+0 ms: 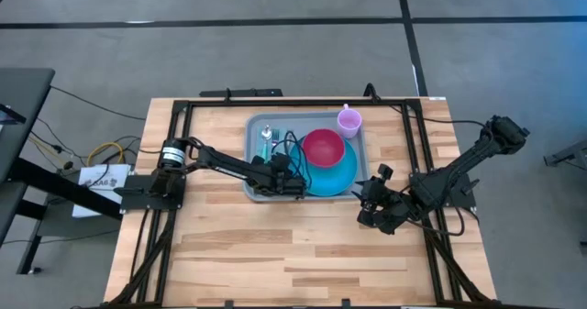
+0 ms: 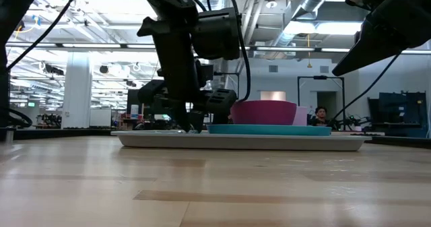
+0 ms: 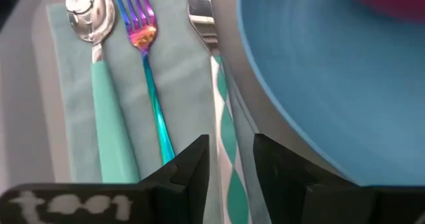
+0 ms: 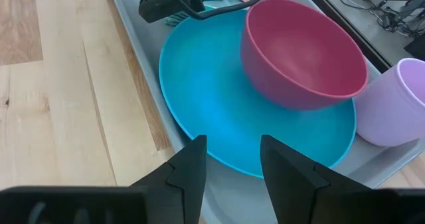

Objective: Set up tray
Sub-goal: Put the white knife on the blue napkin

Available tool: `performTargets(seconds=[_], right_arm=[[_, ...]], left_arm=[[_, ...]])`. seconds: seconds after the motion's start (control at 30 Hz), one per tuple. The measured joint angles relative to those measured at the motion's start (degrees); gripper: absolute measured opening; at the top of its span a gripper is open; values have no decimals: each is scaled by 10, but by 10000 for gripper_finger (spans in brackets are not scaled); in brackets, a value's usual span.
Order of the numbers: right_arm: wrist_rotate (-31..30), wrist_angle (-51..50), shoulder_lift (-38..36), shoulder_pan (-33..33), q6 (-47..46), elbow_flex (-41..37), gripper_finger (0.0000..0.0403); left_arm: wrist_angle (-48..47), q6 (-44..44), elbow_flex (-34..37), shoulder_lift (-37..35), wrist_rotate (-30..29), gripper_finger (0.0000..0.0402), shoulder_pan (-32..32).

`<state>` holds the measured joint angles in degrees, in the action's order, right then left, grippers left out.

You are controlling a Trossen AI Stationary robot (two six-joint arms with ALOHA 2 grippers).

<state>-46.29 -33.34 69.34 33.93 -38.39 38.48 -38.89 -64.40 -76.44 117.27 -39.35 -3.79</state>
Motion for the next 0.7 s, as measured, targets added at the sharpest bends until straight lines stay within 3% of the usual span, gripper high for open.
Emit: performTargets(seconds=[0.5,0.7], right_arm=[[0,10,0,0,10,0,134],[1,18,0,0,16,0,134]], left_arm=[[7,-29,-2,40,-16,109,1],[-2,-43,-9,41,-14,54,-4]])
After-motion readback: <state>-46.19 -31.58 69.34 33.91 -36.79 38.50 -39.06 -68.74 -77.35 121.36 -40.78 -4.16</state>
